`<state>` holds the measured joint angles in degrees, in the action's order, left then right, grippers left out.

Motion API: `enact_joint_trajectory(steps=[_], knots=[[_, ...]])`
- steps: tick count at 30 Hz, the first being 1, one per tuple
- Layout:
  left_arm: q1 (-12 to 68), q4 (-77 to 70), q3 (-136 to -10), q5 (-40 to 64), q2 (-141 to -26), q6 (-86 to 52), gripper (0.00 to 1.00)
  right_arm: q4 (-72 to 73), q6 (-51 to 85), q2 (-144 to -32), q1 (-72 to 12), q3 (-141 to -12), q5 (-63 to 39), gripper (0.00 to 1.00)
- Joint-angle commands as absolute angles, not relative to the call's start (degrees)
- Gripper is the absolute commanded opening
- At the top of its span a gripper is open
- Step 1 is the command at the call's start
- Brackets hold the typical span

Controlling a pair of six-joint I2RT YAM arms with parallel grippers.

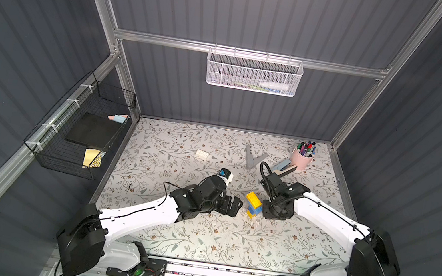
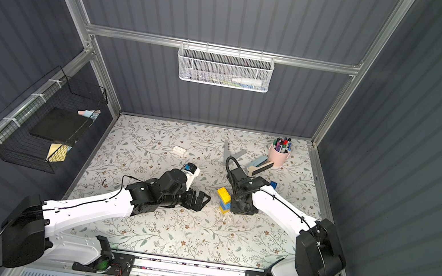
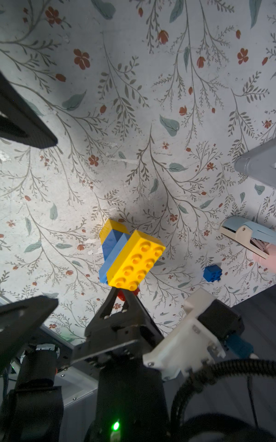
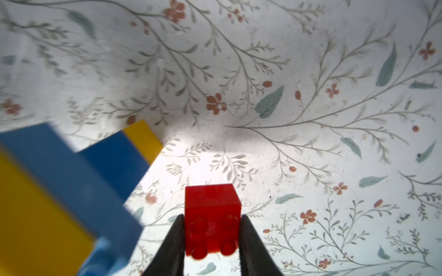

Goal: Assemble a spoon with lego
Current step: Pick up the lego brick from the center of the board, then assemble the lego brick with the lego brick.

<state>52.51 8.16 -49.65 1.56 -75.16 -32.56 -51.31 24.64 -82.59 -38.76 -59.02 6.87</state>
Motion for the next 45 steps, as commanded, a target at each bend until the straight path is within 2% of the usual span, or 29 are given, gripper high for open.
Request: enact_joint_trajectory(steps=[1,17,45], knots=[[52.82,5.70,-52.79,1.96,-76.96,-33.00,0.99,-58.64,20.82,-80.77,-40.22,-61.35,3.42,0.12],[52.84,7.10,-58.27,-0.83,-86.21,-32.69,0.99,-60.23,17.75,-78.78,-42.73,-65.78,0.03,0.12],[52.84,7.19,-59.78,-1.49,-89.82,-32.68,0.99,-59.81,17.44,-84.36,-45.62,-69.76,2.48,0.12]])
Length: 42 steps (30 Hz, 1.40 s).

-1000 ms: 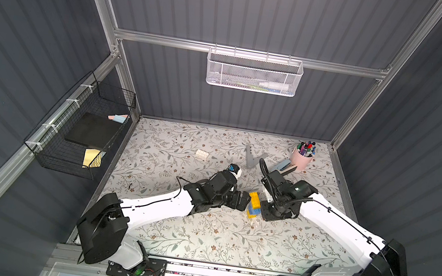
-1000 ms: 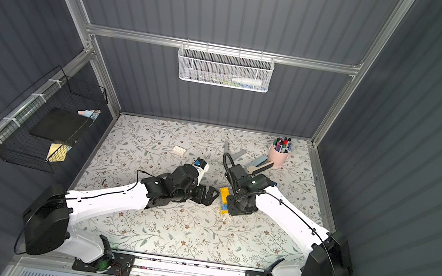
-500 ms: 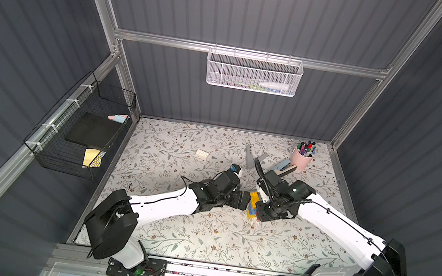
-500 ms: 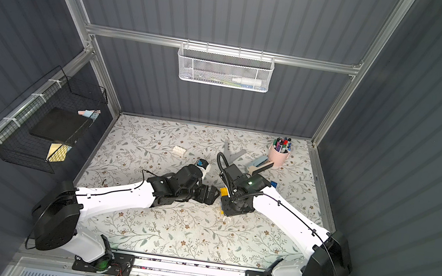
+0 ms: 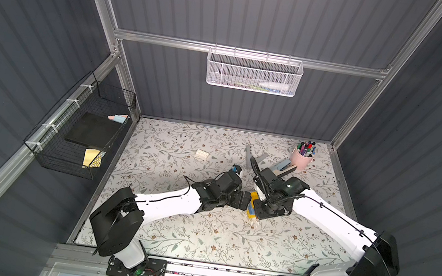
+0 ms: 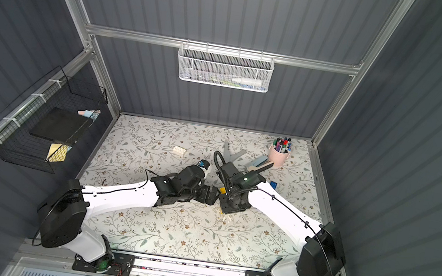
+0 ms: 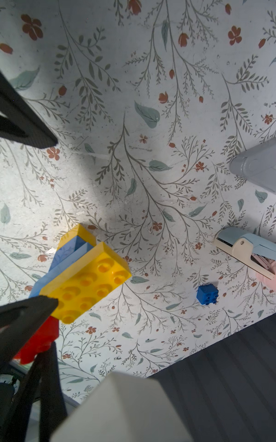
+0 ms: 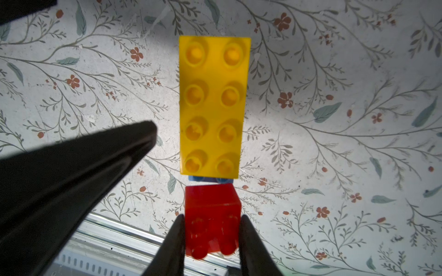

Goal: Assemble a spoon with lego
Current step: Assemble the lego brick with the lego brick.

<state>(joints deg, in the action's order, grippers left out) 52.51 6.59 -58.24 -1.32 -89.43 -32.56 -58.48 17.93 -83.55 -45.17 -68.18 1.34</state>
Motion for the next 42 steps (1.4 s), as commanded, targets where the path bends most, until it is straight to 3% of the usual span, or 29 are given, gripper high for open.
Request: enact_joint_trajectory(steps=[1,42], knots=[[52.84,7.04,-59.68,-1.41,-89.82,-32.69,0.99,-59.94,17.45,-84.65,-45.62,-69.95,2.71,0.12],[52.82,5.50,-57.73,0.42,-89.73,-32.93,0.99,-64.13,16.88,-89.48,-49.57,-74.03,10.66,0.11]])
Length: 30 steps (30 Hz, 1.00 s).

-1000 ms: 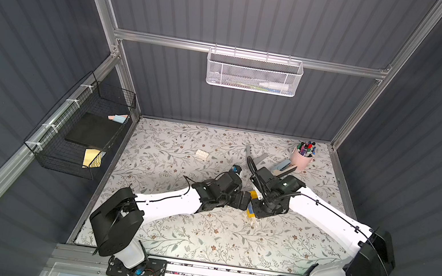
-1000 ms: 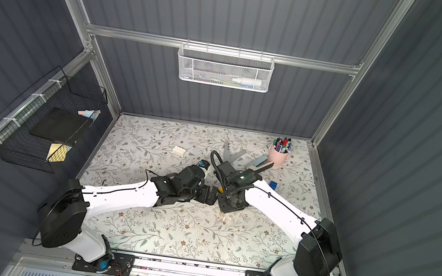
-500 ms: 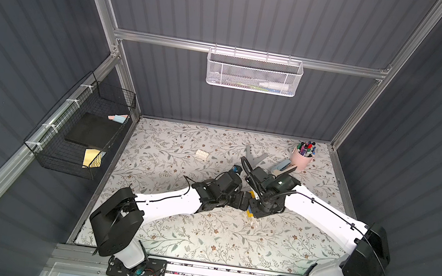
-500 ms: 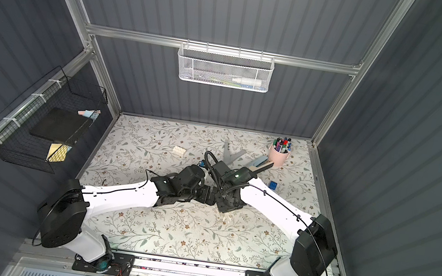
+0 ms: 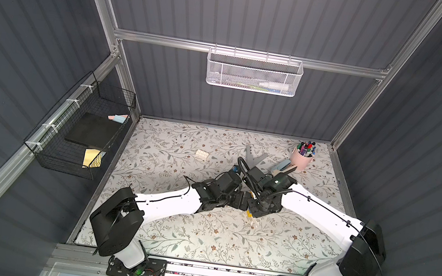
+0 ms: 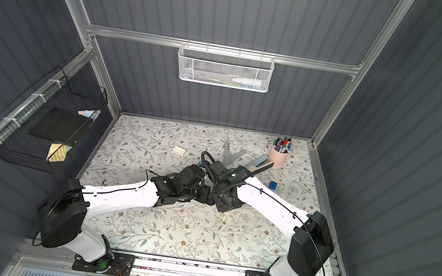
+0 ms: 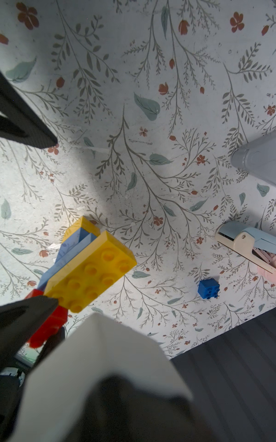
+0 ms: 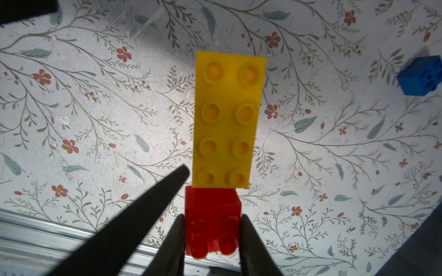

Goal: Assemble a spoon with lego
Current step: Assemble the lego brick with the lego brick.

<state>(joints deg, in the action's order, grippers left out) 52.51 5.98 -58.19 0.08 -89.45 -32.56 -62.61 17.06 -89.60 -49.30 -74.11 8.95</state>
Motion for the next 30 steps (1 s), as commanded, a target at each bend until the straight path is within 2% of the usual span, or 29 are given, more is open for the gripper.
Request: enact_joint_trajectory(steps=[1,30], knots=[[52.82,5.45,-57.66,0.44,-89.78,-32.93,0.99,-64.00,16.83,-89.49,-49.57,-73.91,10.85,0.11],[52.83,4.77,-56.52,0.70,-89.54,-32.95,0.99,-64.37,16.35,-92.52,-49.57,-73.36,13.35,0.09]])
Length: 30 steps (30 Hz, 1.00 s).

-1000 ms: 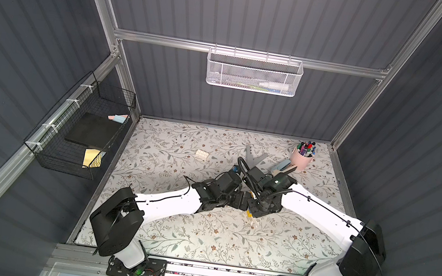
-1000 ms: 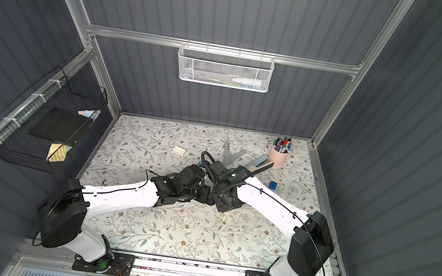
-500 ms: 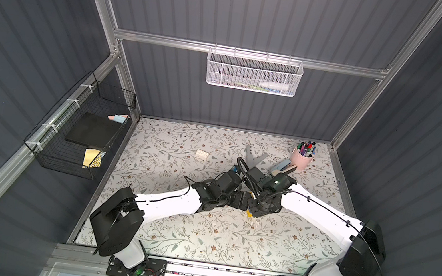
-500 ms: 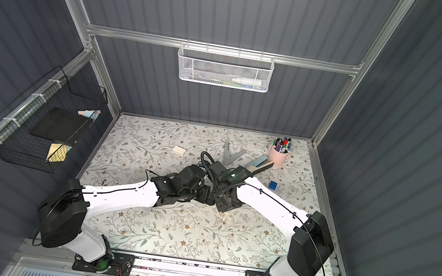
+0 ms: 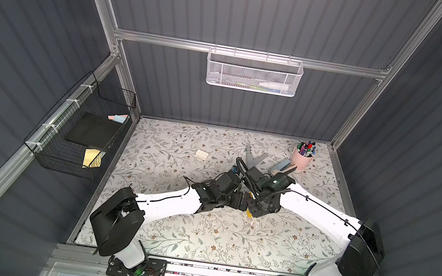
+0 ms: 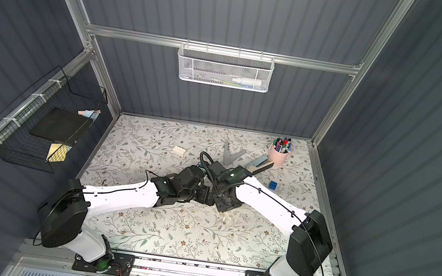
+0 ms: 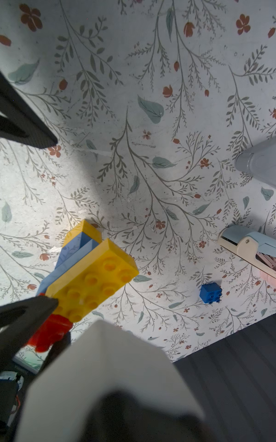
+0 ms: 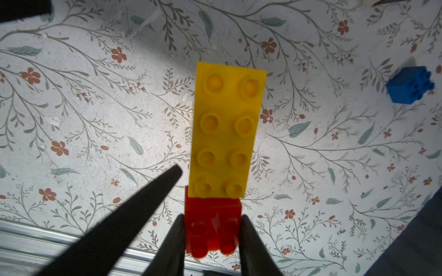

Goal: Assemble a spoon with lego
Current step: Assemble the lego brick with the lego brick.

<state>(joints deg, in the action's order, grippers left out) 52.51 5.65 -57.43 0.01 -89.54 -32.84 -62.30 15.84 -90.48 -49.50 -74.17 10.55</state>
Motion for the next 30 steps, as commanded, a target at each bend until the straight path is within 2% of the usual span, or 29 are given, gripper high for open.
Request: enact_joint_trajectory(steps=[1,15,30], knots=[[52.82,4.74,-56.50,0.71,-89.60,-32.95,0.99,-64.25,16.30,-92.26,-49.57,-73.46,13.09,0.09],[52.84,4.62,-56.50,0.88,-89.72,-33.05,0.99,-65.01,16.01,-89.70,-49.61,-74.62,14.33,0.10],[52.83,4.47,-56.16,1.05,-89.84,-33.05,0.99,-65.24,16.00,-92.77,-49.62,-74.57,14.44,0.10]])
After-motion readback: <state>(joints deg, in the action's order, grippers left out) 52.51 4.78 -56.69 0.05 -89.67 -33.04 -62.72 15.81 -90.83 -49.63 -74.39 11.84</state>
